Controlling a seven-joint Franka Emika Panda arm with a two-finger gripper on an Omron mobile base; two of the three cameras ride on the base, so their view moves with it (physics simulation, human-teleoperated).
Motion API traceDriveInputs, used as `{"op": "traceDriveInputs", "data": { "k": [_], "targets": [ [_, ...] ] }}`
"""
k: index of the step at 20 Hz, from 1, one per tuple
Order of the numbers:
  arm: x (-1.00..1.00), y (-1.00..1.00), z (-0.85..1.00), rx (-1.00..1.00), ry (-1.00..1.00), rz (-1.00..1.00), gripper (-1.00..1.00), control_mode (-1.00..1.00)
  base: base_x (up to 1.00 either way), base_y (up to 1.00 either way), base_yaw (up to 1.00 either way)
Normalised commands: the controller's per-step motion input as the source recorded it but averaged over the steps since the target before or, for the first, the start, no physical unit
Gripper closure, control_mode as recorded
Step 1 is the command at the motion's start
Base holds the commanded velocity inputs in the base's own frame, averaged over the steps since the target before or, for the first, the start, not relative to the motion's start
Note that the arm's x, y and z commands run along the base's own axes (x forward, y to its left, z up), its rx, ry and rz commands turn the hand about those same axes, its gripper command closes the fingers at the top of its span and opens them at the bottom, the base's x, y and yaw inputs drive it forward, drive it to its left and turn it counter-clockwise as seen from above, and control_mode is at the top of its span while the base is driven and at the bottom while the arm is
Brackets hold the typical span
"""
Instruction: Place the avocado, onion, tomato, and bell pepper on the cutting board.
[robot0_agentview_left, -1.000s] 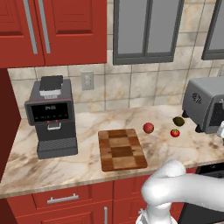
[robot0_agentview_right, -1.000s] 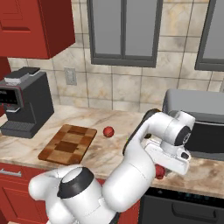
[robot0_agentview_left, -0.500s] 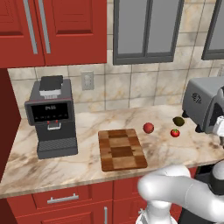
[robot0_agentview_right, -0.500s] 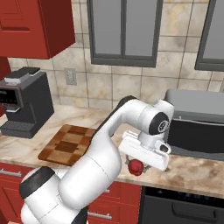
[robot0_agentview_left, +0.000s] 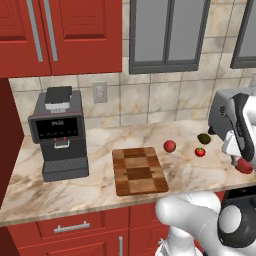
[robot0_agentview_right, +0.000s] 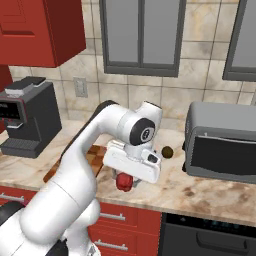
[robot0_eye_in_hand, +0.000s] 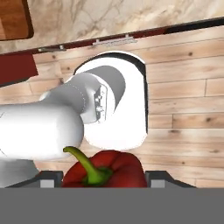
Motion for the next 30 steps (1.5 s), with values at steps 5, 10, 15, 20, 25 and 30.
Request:
{"op": "traceDriveInputs", "data": {
  "k": [5,10,15,20,25,30],
  "targets": [
    [0.00,0.84,0.01,-0.09,-0.18,0.00,1.00,-1.00,0.00,0.00,0.00],
    [0.06,0.56,0.00,-0.06,-0.14,0.00,1.00,-1.00,0.00,0.00,0.00],
    [0.30,0.66,0.00,-0.09,-0.07,0.00,1.00,-1.00,0.00,0.00,0.00],
    [0.47,0.77,0.00,-0.10,-0.05,0.00,1.00,-1.00,0.00,0.00,0.00],
    [0.47,0.60,0.00,-0.10,-0.04,0.00,1.00,-1.00,0.00,0.00,0.00],
    [0.55,0.53,-0.03,-0.07,-0.02,0.00,1.00,-1.00,0.00,0.00,0.00]
  ]
}}
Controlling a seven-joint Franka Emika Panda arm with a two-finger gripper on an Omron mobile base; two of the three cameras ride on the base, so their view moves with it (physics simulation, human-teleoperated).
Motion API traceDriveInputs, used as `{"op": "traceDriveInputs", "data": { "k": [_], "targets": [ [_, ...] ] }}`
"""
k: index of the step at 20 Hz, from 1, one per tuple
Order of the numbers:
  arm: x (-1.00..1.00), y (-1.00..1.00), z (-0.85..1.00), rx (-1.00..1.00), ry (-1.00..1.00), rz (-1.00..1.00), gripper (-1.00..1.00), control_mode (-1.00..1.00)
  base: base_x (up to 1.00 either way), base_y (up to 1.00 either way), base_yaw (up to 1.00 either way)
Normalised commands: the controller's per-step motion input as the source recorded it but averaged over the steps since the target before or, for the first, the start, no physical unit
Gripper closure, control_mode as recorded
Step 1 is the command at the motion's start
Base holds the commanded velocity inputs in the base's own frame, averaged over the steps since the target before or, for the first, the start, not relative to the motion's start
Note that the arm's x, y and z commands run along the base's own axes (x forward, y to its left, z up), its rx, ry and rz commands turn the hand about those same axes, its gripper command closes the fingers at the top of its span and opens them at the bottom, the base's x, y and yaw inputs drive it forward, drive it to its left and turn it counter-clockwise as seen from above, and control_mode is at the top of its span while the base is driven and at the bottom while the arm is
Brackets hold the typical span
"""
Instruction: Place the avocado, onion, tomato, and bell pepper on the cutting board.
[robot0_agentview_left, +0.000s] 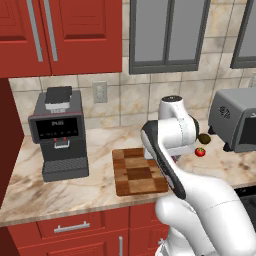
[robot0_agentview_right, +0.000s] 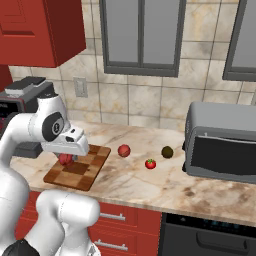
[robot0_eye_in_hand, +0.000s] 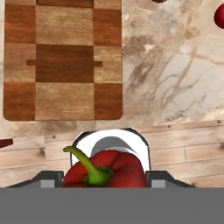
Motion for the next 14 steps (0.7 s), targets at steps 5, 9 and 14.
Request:
{"op": "traceDriveInputs", "data": {
  "k": [5,9,14],
  "targets": [
    [0.69,0.40,-0.04,0.00,0.00,0.00,1.00,-1.00,0.00,0.00,0.00],
    [0.92,0.55,-0.22,-0.02,0.00,0.00,1.00,-1.00,0.00,0.00,0.00],
    [0.63,0.20,-0.34,-0.01,0.00,0.01,1.00,-1.00,0.00,0.00,0.00]
  ]
}}
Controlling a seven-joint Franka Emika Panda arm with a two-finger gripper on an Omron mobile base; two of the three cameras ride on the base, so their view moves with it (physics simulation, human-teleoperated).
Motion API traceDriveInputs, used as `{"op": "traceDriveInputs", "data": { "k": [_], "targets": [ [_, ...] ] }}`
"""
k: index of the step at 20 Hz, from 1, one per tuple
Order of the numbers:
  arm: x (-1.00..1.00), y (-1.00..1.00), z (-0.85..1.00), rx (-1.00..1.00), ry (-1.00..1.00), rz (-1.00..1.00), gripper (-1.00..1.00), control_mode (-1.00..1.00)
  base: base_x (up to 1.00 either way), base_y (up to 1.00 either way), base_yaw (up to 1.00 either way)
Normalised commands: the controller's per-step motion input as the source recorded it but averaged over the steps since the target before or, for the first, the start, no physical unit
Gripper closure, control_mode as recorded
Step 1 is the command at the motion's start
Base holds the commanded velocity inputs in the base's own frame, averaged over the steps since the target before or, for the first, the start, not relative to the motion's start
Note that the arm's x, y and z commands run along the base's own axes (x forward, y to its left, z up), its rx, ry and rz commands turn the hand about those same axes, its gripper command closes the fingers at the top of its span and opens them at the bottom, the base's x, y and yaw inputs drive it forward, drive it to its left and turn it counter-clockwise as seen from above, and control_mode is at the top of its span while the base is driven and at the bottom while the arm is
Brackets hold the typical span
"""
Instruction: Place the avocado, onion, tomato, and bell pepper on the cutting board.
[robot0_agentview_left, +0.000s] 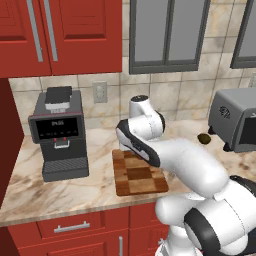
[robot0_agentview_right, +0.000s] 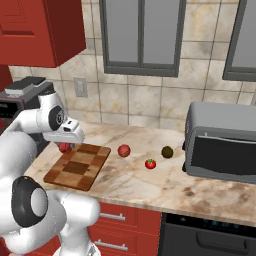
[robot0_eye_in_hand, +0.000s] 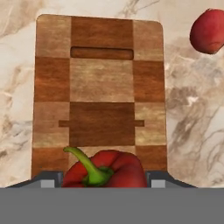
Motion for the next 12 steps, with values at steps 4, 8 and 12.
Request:
{"op": "traceDriveInputs", "data": {
  "k": [4,8,12],
  "targets": [
    [0.36,0.00,-0.40,0.00,-0.01,0.02,1.00,-1.00,0.00,0.00,0.00],
    [0.16,0.02,-0.40,0.00,0.00,0.01,1.00,-1.00,0.00,0.00,0.00],
    [0.13,0.05,-0.38,0.00,0.00,0.02,1.00,-1.00,0.00,0.00,0.00]
  ]
}}
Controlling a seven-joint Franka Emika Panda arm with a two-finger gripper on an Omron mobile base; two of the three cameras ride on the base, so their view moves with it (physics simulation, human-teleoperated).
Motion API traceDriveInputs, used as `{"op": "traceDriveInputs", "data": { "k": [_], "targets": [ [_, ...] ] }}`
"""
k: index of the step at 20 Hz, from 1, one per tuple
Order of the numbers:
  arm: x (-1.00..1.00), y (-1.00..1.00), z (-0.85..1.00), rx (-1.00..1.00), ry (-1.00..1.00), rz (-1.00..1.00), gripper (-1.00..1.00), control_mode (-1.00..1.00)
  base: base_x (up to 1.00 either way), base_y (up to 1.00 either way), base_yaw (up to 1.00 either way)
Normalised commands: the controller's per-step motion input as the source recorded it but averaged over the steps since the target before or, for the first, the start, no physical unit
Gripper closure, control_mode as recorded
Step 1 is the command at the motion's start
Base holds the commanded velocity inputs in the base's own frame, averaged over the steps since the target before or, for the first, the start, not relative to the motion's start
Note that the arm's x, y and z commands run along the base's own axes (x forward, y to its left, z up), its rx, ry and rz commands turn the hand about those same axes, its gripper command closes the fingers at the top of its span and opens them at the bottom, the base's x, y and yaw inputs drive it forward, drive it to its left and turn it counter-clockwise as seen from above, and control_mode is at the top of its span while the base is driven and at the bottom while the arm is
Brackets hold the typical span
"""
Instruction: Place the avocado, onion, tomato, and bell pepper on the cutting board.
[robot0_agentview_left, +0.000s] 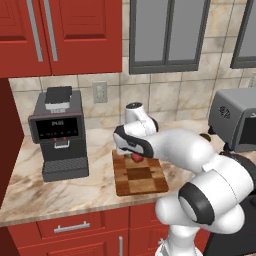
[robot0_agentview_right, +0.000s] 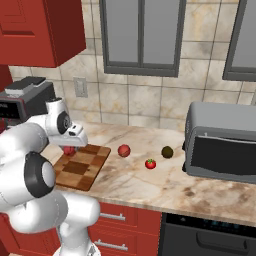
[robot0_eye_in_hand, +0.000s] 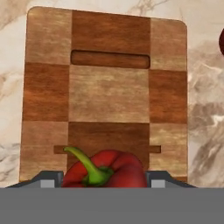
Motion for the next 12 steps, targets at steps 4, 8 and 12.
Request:
{"op": "traceDriveInputs", "data": {
  "k": [4,8,12],
  "targets": [
    [0.09,0.01,-0.22,0.01,0.00,0.01,1.00,-1.00,0.00,0.00,0.00],
    [0.07,0.05,-0.19,0.02,0.00,0.00,1.00,-1.00,0.00,0.00,0.00],
    [0.08,0.07,-0.22,0.02,0.00,0.00,1.00,-1.00,0.00,0.00,0.00]
  ]
}}
